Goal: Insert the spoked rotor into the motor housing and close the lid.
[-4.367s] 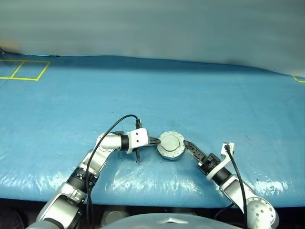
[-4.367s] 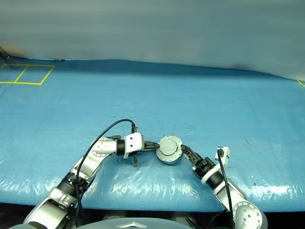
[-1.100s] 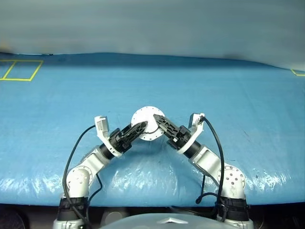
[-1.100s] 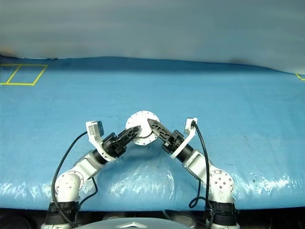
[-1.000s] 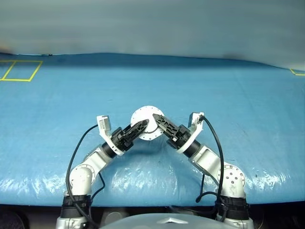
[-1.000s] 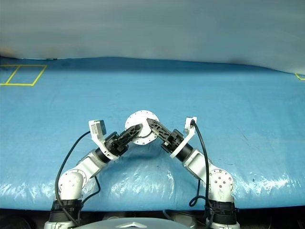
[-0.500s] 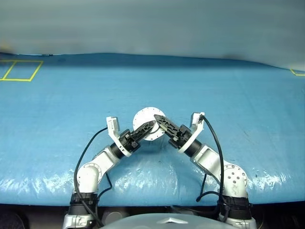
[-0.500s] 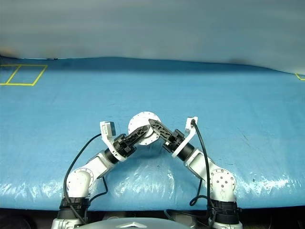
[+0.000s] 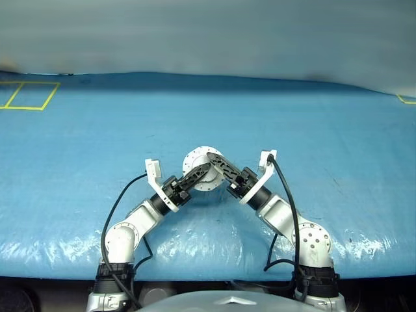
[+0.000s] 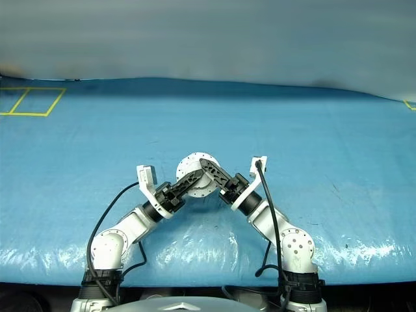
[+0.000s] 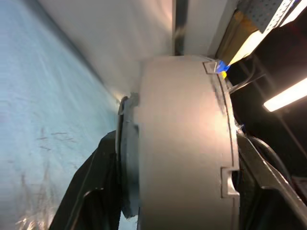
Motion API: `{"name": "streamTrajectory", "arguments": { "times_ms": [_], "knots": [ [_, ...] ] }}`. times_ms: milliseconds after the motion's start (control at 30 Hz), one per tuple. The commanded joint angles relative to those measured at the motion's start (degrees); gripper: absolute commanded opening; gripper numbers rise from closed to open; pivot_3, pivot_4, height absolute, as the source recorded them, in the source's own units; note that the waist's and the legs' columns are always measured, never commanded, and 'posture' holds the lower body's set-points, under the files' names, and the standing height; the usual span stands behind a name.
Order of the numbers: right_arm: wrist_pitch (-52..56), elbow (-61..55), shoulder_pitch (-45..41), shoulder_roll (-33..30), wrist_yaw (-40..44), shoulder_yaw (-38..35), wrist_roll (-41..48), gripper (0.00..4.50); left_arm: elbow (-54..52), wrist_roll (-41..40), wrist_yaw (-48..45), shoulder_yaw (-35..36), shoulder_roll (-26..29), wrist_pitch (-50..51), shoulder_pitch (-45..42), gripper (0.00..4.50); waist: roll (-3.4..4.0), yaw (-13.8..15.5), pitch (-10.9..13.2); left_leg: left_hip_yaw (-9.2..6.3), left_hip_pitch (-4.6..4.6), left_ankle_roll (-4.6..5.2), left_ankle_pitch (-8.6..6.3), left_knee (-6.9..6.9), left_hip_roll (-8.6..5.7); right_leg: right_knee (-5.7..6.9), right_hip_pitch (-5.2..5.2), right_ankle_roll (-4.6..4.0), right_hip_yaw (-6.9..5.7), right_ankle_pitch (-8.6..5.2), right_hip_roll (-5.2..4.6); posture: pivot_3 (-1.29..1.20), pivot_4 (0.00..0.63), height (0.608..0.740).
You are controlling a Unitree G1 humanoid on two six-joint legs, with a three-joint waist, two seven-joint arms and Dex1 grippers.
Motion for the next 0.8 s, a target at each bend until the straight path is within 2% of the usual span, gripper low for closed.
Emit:
{"name": "streamTrajectory", "arguments": {
  "times_ms": [33,200,500,800],
  "knots": [
    [0.72,-1.22,-1.27,0.51,-0.09,-0.47,2.79,4.50,-3.23,0.20,0.23,0.65,-0.81,-2.38,-1.20,2.33,0.00,0.00,0.00,0.00,0.00,0.00,0.00,0.00,0.00,0.00,0.00,0.00,0.00,0.00,0.00,0.00,0.150,0.740],
    [0.88,-0.59,-1.76,0.54,-0.84,-0.78,2.35,4.50,-2.15,3.12,1.36,1.68,-0.82,-5.62,-2.76,2.33,0.00,-0.02,0.00,0.00,0.00,0.00,0.00,0.01,0.00,0.01,0.00,-0.01,0.00,0.00,0.01,0.00,0.150,0.740],
    [-1.00,1.08,-2.22,0.08,-3.54,-1.70,-2.52,4.50,7.52,9.83,8.73,11.38,-1.41,-19.07,-11.82,2.33,-0.01,-0.01,0.00,0.01,0.01,0.00,0.01,0.05,0.05,0.00,0.00,-0.17,0.00,0.17,0.08,0.00,0.150,0.740],
    [-0.77,-0.30,-1.01,-1.02,-3.27,-0.75,-6.00,4.50,13.33,17.58,10.91,10.00,-0.62,-19.39,-11.30,2.33,-0.05,0.48,-0.01,-0.05,-0.19,0.01,0.01,0.06,-0.07,-0.11,-0.07,-0.23,-0.02,0.25,-0.01,0.00,0.150,0.740]
  ]
}}
